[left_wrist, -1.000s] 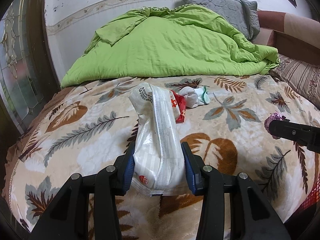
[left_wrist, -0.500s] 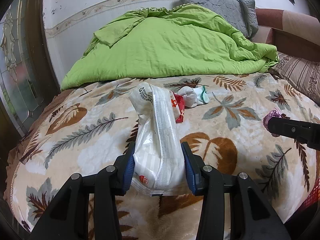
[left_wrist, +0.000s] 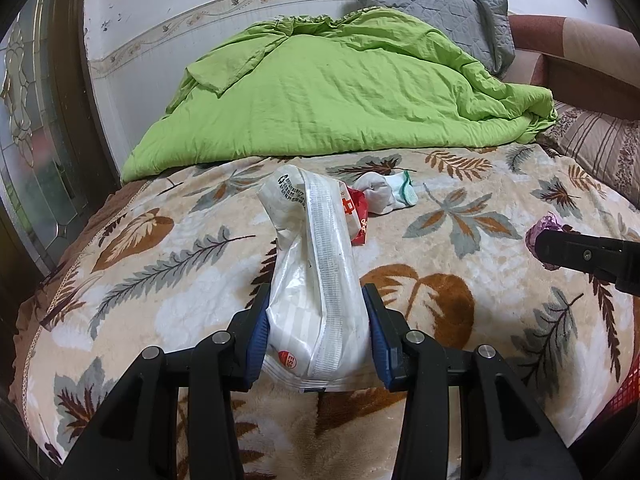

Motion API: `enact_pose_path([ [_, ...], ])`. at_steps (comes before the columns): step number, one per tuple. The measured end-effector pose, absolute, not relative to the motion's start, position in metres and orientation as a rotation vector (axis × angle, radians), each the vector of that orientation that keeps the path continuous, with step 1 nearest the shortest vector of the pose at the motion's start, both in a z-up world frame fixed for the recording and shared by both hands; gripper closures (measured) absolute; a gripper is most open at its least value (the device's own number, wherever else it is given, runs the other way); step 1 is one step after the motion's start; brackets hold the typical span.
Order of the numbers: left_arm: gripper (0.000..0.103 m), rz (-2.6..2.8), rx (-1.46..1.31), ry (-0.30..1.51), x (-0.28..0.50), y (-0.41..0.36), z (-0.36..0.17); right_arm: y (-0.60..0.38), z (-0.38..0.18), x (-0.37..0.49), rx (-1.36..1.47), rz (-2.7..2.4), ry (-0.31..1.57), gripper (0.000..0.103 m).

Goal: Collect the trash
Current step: 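Hold the white wrapper and purple ball above the blanket with both tools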

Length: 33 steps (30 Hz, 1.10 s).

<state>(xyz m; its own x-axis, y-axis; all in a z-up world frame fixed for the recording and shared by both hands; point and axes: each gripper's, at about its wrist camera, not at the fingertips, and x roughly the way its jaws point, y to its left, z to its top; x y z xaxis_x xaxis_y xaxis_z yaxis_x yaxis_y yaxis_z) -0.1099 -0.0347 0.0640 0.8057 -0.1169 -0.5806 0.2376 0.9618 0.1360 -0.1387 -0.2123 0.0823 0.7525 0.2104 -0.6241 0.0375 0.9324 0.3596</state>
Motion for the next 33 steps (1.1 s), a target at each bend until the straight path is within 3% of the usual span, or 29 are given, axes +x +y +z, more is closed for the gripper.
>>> enact_pose_path([
  [33, 0.06, -0.195, 0.21, 0.601, -0.1137, -0.0395, 0.0646, -0.2124, 0.0843, -0.1391, 0.366, 0.091, 0.713, 0.077],
])
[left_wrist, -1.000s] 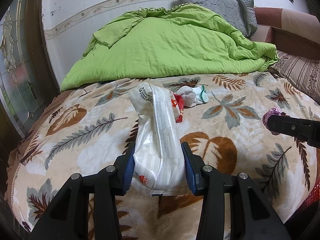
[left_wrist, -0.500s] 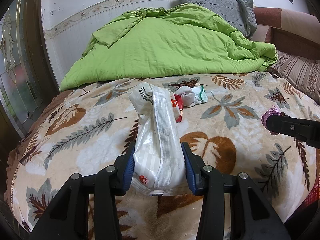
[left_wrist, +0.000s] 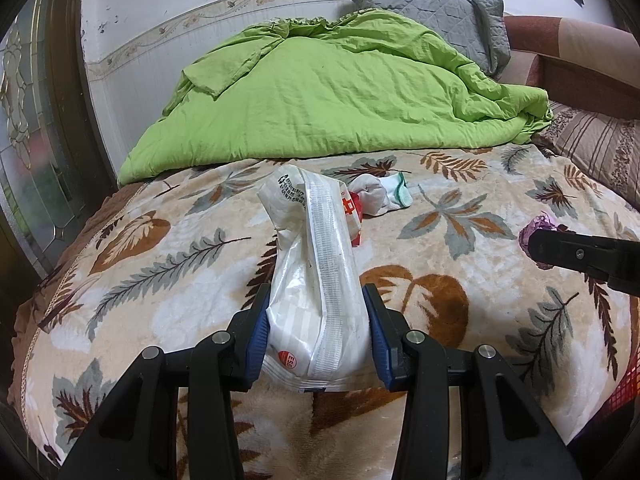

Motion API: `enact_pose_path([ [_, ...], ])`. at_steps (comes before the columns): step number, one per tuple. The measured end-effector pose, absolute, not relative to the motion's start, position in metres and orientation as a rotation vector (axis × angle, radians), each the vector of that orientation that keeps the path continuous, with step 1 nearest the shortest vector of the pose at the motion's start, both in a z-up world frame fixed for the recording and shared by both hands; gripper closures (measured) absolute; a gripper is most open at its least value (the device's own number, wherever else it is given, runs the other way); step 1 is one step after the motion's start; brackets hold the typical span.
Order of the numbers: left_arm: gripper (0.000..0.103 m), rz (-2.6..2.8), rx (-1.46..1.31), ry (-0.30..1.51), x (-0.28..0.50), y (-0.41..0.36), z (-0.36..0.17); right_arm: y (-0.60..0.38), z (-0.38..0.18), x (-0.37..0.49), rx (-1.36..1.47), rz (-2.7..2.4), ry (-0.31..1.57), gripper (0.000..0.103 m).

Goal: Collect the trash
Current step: 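Hold the white wrapper and purple ball above the blanket with both tools, then carry the white wrapper and purple ball over the red wastebasket with both tools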

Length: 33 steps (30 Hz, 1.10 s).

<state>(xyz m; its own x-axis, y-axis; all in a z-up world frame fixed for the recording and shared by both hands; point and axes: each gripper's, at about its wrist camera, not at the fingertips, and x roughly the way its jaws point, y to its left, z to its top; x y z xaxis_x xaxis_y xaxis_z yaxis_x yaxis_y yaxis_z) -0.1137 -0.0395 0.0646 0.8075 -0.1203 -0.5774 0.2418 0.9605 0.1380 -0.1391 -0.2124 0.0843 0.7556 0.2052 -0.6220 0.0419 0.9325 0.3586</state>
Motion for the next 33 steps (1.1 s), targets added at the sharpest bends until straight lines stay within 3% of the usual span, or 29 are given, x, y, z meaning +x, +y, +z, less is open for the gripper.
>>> enact_pose_path([
  [33, 0.06, -0.359, 0.184, 0.589, -0.125, -0.055, 0.071, -0.227, 0.096, -0.15, 0.403, 0.08, 0.678, 0.077],
])
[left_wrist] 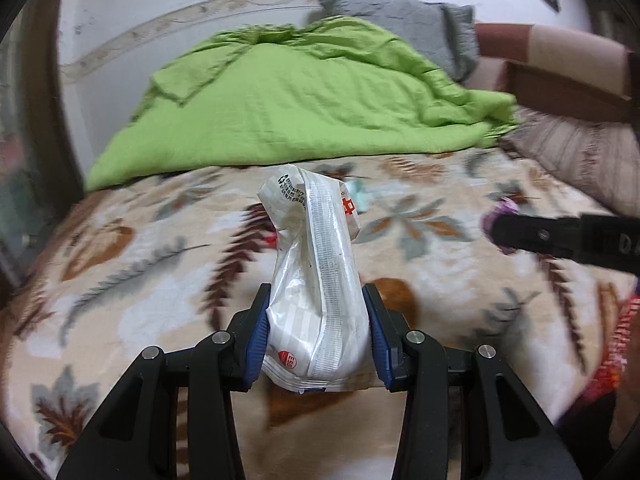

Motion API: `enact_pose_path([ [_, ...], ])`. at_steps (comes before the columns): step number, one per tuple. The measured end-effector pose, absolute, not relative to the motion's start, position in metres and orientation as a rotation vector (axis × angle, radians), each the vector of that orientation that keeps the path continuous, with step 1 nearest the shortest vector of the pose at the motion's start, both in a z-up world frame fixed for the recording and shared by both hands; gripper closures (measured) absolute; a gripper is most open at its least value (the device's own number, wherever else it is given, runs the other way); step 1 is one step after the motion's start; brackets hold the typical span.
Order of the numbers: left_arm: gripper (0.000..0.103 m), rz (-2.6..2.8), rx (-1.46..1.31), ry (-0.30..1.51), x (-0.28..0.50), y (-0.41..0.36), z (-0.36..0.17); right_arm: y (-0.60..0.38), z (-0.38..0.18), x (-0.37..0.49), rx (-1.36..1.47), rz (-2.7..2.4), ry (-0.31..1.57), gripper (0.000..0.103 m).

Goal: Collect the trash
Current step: 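Carry the white wrapper and purple ball over the red wastebasket with both tools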

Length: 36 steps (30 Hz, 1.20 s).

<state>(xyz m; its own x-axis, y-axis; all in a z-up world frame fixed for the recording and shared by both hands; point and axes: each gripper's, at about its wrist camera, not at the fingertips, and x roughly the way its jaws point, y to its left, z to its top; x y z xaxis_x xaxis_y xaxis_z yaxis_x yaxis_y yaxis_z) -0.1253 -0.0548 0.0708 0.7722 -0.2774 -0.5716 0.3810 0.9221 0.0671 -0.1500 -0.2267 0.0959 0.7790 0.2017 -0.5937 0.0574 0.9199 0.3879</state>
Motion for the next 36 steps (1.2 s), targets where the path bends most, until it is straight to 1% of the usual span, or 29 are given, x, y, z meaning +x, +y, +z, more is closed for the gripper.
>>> enact_pose_path([
  [9, 0.06, -0.565, 0.187, 0.58, -0.151, -0.095, 0.08, -0.266, 0.108, -0.202, 0.475, 0.062, 0.65, 0.077],
  [22, 0.06, -0.852, 0.244, 0.595, -0.216, -0.178, 0.104, -0.379, 0.111, -0.316, 0.593, -0.145, 0.616, 0.077],
  [28, 0.06, -1.001, 0.271, 0.616, -0.247, -0.224, 0.117, -0.428, 0.112, -0.381, 0.643, -0.273, 0.583, 0.077],
  [36, 0.06, -1.178, 0.323, 0.689, -0.287, -0.284, 0.114, -0.459, 0.101, -0.427, 0.706, -0.36, 0.577, 0.076],
])
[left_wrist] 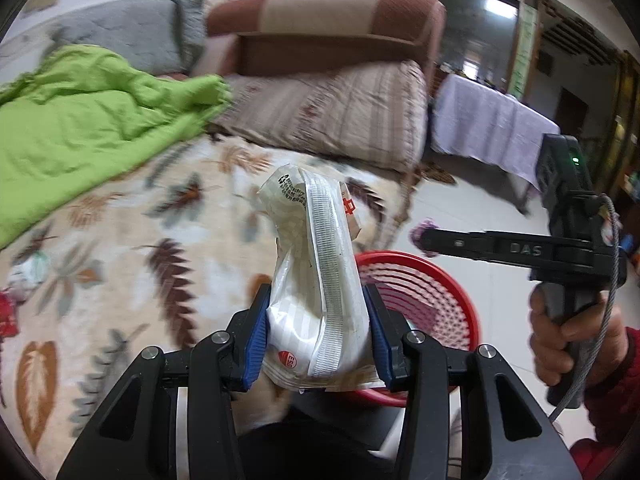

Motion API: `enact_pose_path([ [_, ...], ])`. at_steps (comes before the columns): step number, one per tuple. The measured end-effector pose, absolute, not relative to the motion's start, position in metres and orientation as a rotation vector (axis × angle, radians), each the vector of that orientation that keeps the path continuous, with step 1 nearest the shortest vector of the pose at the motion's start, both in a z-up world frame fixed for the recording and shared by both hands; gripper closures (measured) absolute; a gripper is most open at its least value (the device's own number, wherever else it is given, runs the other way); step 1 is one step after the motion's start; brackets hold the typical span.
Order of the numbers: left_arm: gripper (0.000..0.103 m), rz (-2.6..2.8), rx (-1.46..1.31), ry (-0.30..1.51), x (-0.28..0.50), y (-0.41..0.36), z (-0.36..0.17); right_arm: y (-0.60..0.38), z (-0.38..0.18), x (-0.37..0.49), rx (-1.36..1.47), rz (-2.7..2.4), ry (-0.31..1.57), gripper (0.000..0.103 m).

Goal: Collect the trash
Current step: 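Carry the white wrapper and purple ball over the red wastebasket with both tools, then open both tools to drop the items into the wastebasket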

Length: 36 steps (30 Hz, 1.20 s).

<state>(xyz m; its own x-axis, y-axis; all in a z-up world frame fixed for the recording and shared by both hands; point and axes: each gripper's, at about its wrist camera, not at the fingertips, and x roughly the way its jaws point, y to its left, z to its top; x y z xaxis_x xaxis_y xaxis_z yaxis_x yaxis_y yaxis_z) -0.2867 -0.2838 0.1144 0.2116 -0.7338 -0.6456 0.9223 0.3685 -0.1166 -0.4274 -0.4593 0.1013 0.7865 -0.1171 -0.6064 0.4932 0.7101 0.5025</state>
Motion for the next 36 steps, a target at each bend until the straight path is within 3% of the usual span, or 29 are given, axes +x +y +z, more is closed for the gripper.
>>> enact_pose_path([
  [8, 0.06, -1.252, 0.388, 0.78, -0.309, -0.328, 0.095, -0.475, 0.083, -0.445, 0.752, -0.416, 0.592, 0.075],
  [11, 0.047, -1.259, 0.391, 0.807, -0.311, -0.334, 0.09, -0.479, 0.078, -0.449, 0.765, -0.43, 0.608, 0.066],
  [17, 0.042, -1.246, 0.365, 0.816, -0.306, -0.328, 0.094, -0.479, 0.077, -0.444, 0.764, -0.428, 0.614, 0.062],
  [36, 0.041, -0.863, 0.086, 0.816, -0.167, -0.186, 0.109, -0.4, 0.118, -0.311, 0.592, -0.197, 0.655, 0.062],
])
